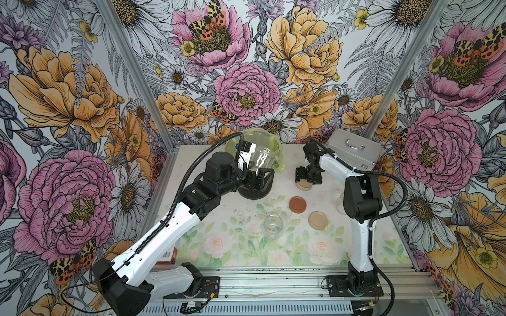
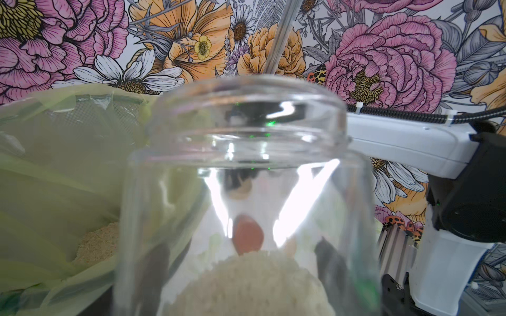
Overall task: Empty moldy rice from jars
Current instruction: Place the lid at the center of the board, then pour the moldy rice from the jar into the trash bin.
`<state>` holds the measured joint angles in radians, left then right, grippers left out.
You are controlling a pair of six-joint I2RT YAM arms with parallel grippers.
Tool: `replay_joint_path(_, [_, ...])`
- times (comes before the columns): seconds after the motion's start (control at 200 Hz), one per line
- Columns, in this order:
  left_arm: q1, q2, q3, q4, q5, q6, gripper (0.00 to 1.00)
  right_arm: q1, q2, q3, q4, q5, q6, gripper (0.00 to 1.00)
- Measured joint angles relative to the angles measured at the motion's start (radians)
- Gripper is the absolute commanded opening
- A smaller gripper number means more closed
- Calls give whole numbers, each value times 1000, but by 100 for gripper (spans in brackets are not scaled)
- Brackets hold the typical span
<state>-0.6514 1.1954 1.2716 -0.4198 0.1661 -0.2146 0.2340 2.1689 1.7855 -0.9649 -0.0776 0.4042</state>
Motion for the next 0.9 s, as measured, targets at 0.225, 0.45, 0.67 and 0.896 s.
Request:
replay_joint_path(0.225, [48,90,128,-53,35,-156,0,-6,17,15,6,22,10,96])
replay_joint_path(0.45, [72,153,202,-81,73,-275,0,-6,24,15,6,21,19,99])
replay_joint_path(0.67, [111,220,272,-101,131,-417,0,-6,-1,16,5,6,30,99])
replay_joint_path(0.896, [172,281,327,-114,193,-636,0,-6,-194,7,8,-14,61,100])
